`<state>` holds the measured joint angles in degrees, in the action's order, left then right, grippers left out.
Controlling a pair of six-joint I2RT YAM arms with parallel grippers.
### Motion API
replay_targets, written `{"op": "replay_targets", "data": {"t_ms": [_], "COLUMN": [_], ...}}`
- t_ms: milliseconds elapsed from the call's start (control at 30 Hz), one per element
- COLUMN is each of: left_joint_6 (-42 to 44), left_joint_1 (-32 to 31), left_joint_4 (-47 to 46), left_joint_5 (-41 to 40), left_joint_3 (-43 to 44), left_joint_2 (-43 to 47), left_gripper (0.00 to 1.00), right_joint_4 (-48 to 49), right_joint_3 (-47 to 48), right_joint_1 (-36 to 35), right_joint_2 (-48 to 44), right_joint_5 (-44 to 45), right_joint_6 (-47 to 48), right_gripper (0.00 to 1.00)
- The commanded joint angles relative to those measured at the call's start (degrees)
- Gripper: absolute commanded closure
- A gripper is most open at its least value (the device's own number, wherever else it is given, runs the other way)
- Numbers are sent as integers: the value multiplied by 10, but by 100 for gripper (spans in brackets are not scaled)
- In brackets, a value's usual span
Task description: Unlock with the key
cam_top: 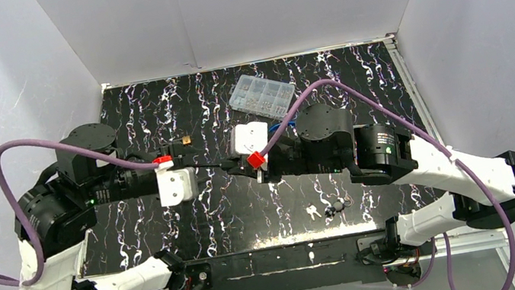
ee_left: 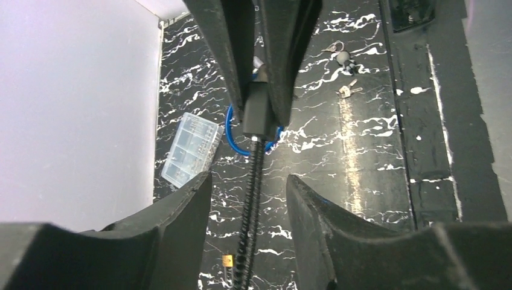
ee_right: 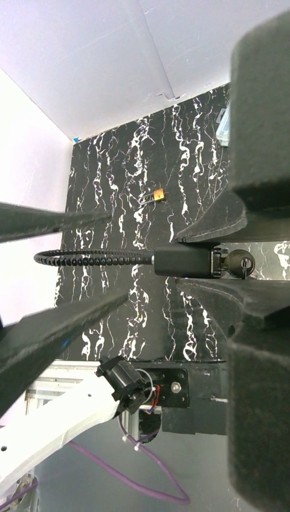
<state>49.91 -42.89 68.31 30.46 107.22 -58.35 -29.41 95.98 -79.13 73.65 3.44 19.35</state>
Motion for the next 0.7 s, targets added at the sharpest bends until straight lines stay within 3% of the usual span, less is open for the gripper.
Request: {"op": "replay_targets", "data": {"t_ms": [0, 167, 333, 467, 667], "left_joint_6": [-5, 5, 21, 26, 29], "left_joint_1": [-2, -2, -2, -2, -2], "left_joint_4": [-65, -41, -6, -10, -13], "left_joint_5": [-8, 3, 5, -16, -45], "left_joint_3": [-16, -16, -14, -11, -6], "left_joint_2": [2, -5, -7, -6, 0], "left_gripper": [58, 83, 88, 100, 100], "right_joint_4": [54, 73, 93, 115, 171], "right_joint_3": [16, 10, -1, -27, -109], "right_joint_1": [1, 1, 6, 10, 16], "right_joint_2": [-4, -9, -16, -31, -97], "right_joint_5": [-16, -15, -20, -14, 10], "right_joint_6": [-15, -21, -29, -42, -69], "right_gripper": [99, 99, 99, 99, 99]}}
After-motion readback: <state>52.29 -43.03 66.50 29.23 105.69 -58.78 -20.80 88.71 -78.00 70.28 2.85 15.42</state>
